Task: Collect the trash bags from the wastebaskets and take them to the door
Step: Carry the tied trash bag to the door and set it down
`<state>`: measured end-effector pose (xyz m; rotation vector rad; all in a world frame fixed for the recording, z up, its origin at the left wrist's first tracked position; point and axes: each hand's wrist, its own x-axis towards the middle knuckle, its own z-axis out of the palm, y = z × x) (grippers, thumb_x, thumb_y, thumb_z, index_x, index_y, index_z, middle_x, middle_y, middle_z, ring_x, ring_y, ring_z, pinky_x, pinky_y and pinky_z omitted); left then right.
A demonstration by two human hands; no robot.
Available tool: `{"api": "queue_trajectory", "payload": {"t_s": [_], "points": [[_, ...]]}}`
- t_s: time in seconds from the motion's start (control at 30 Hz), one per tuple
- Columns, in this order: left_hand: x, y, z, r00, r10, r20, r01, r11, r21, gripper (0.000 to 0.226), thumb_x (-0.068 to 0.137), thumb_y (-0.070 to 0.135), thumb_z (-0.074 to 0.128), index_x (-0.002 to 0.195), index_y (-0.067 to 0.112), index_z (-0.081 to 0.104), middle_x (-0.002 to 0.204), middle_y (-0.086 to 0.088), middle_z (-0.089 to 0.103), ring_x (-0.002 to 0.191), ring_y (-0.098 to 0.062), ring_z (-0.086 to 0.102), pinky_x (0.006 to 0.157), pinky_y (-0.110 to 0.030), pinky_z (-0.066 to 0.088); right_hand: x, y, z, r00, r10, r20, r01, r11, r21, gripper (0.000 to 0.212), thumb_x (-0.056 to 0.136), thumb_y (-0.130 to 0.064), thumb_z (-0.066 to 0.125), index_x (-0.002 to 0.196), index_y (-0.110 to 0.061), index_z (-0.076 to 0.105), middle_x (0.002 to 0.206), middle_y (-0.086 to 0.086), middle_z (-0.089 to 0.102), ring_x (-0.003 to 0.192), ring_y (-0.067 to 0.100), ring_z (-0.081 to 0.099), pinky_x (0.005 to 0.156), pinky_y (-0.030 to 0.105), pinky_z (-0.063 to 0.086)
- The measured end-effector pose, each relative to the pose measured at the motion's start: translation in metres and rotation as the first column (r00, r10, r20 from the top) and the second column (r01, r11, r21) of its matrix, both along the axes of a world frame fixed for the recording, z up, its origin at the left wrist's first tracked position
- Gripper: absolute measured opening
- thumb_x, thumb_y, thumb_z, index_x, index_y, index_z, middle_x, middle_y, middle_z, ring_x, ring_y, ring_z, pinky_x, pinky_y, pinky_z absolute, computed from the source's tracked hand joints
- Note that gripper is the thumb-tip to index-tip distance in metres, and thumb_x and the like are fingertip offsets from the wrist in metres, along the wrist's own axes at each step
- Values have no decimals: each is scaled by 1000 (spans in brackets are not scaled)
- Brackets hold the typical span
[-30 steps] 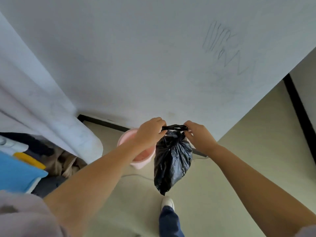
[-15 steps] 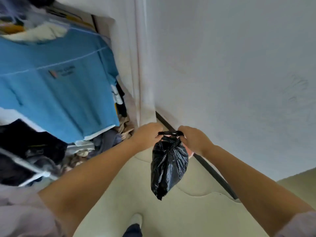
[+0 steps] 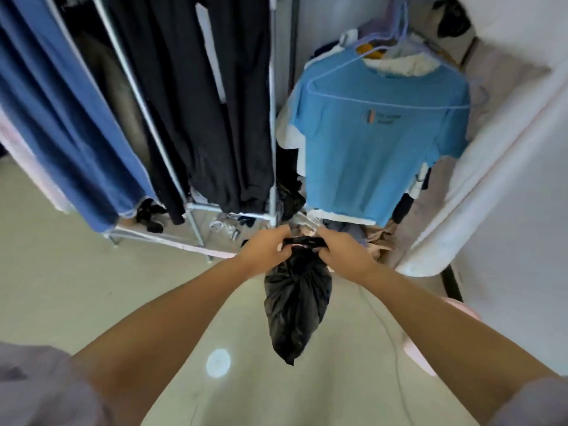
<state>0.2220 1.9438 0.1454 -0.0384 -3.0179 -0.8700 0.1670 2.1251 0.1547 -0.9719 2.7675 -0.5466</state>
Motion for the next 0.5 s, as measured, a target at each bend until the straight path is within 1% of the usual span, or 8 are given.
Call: {"api": "queue_trajectory", "payload": {"t_s": [0.07, 0.1, 0.17, 0.2, 0.27, 0.33, 0.43, 0.5], "points": [[29, -44, 3, 994, 109, 16, -110, 993, 48, 12, 90, 15, 53, 99, 7, 57, 94, -15, 65, 88, -31, 60, 72, -35, 44, 12, -51, 1, 996, 74, 41, -72, 997, -41, 15, 89, -10, 50, 103, -6, 53, 91, 16, 61, 87, 34, 57, 66, 35, 36], [45, -68, 4, 987, 159, 20, -160, 985, 66, 12, 90, 15, 53, 98, 7, 57, 94, -16, 65, 88, -31, 60, 74, -37, 46, 20, -77, 1, 993, 103, 64, -99, 994, -55, 13, 89, -11, 50, 101, -8, 52, 84, 11, 58, 80, 32, 55, 66, 36, 37], [78, -118, 3, 968, 250, 22, -251, 963, 96, 11, 89, 15, 54, 96, 7, 58, 94, -16, 66, 89, -32, 60, 79, -41, 48, 39, -131, 1, 983, 166, 82, -161, 985, -61, 11, 91, -12, 49, 101, -9, 53, 75, 0, 50, 73, 24, 48, 63, 32, 33], [97, -144, 0, 958, 287, 24, -288, 952, 101, 11, 89, 15, 54, 97, 8, 58, 94, -15, 66, 89, -32, 60, 81, -41, 49, 51, -159, -1, 975, 204, 85, -199, 978, -64, 11, 92, -12, 49, 102, -8, 53, 76, 0, 50, 72, 22, 48, 63, 30, 32], [136, -196, -3, 935, 352, 49, -355, 931, 87, 12, 90, 16, 55, 98, 8, 59, 96, -14, 66, 90, -31, 60, 82, -39, 49, 77, -217, -6, 954, 283, 100, -277, 958, -72, 12, 93, -13, 50, 103, -9, 54, 77, 0, 53, 71, 20, 51, 64, 32, 37], [176, -250, -7, 909, 412, 62, -416, 906, 77, 13, 90, 17, 55, 98, 7, 59, 95, -14, 67, 90, -32, 61, 81, -39, 49, 105, -274, -11, 925, 359, 122, -352, 933, -79, 11, 93, -14, 50, 103, -12, 54, 69, -6, 50, 65, 17, 50, 62, 31, 39], [232, -319, -6, 852, 519, 67, -524, 845, 108, 14, 91, 16, 55, 98, 6, 60, 94, -13, 68, 89, -29, 62, 80, -34, 48, 143, -356, -17, 884, 446, 140, -431, 894, -121, 14, 94, -14, 50, 107, -12, 54, 67, -12, 45, 65, 13, 49, 63, 24, 35], [264, -359, -3, 796, 603, 58, -604, 783, 147, 13, 90, 15, 55, 97, 5, 61, 92, -13, 69, 87, -30, 63, 79, -35, 50, 165, -409, -18, 861, 486, 151, -467, 873, -144, 16, 95, -14, 47, 110, -10, 54, 69, -13, 45, 60, 4, 45, 57, 18, 32]]}}
